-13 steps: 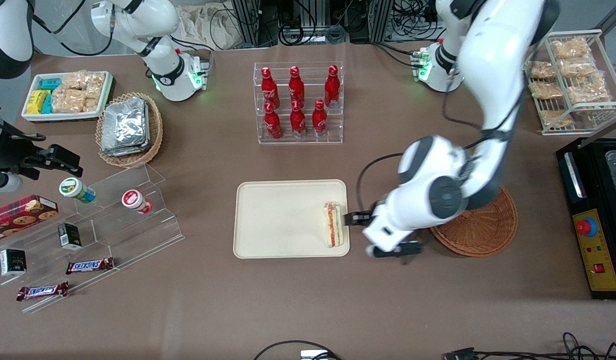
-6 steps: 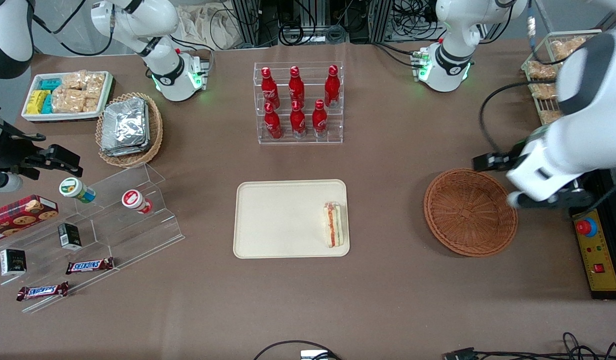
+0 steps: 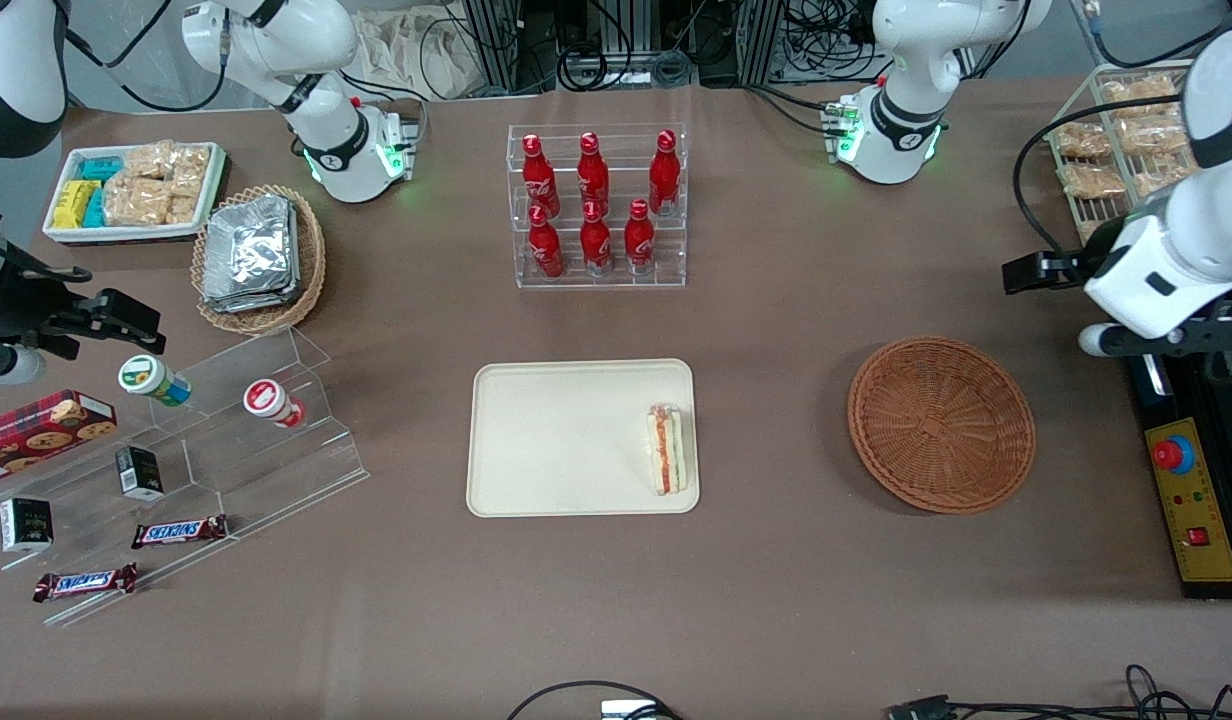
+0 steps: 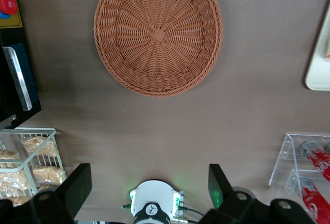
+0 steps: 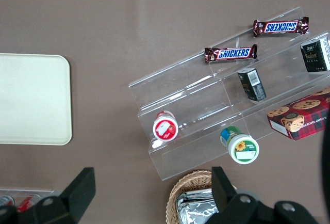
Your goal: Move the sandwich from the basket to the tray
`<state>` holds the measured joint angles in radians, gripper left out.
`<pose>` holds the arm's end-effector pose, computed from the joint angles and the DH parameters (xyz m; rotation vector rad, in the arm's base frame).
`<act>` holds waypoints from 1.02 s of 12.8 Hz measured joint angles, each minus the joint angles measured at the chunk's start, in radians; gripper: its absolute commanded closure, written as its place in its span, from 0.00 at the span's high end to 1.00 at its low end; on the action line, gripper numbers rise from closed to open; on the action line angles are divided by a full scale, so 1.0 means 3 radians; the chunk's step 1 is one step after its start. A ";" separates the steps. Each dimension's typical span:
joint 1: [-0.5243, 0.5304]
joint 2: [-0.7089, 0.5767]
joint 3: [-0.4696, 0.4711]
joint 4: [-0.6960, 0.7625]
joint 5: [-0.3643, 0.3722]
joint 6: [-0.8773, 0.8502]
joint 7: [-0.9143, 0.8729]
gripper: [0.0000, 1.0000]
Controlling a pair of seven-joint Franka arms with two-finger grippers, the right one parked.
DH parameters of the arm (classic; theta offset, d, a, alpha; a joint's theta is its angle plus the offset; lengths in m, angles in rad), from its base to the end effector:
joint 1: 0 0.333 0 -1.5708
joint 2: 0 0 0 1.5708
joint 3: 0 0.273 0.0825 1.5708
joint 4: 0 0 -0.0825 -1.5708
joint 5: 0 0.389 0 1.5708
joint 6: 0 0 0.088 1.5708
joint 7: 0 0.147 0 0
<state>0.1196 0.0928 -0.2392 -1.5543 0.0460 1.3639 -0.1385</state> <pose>0.5421 -0.0537 0.4855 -3.0525 -0.0303 0.4227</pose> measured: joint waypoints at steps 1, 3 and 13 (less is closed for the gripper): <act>0.0001 -0.0124 0.0006 -0.0232 0.0001 0.0160 0.0000 1.00; 0.0001 -0.0312 0.0018 -0.0508 0.0001 0.0329 0.0000 1.00; -0.0287 -0.0394 0.0481 -0.0429 0.0002 0.0419 0.0015 1.00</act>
<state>0.0336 -0.0252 -0.0950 -1.6829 0.0467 1.4898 -0.1340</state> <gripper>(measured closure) 0.000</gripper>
